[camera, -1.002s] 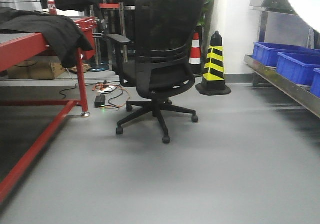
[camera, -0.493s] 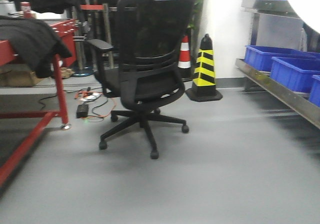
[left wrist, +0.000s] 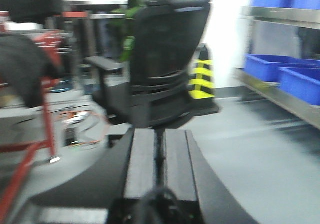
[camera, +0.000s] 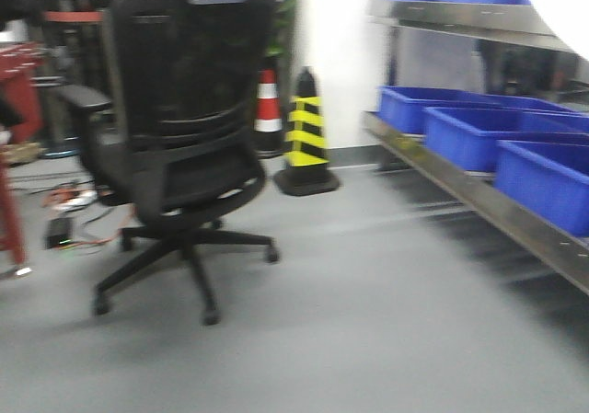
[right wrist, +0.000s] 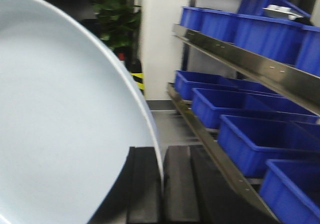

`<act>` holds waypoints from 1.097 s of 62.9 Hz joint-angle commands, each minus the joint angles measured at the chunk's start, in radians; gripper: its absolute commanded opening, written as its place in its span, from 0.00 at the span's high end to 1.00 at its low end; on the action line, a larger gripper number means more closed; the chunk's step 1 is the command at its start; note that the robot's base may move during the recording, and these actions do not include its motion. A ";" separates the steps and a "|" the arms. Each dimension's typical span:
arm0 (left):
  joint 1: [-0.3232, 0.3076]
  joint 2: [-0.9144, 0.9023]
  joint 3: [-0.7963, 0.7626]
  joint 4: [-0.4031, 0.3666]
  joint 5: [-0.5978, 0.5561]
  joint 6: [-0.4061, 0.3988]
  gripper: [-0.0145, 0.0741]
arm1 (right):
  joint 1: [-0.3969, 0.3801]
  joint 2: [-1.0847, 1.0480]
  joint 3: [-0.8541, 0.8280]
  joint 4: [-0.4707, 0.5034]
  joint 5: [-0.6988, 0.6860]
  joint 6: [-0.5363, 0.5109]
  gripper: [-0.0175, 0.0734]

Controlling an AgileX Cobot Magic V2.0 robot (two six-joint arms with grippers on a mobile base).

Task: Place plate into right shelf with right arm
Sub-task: 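Drive the base up to the shelf of blue bins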

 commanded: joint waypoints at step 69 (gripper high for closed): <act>-0.006 -0.004 0.010 -0.006 -0.088 -0.001 0.89 | -0.005 0.008 -0.029 -0.005 -0.094 -0.003 0.75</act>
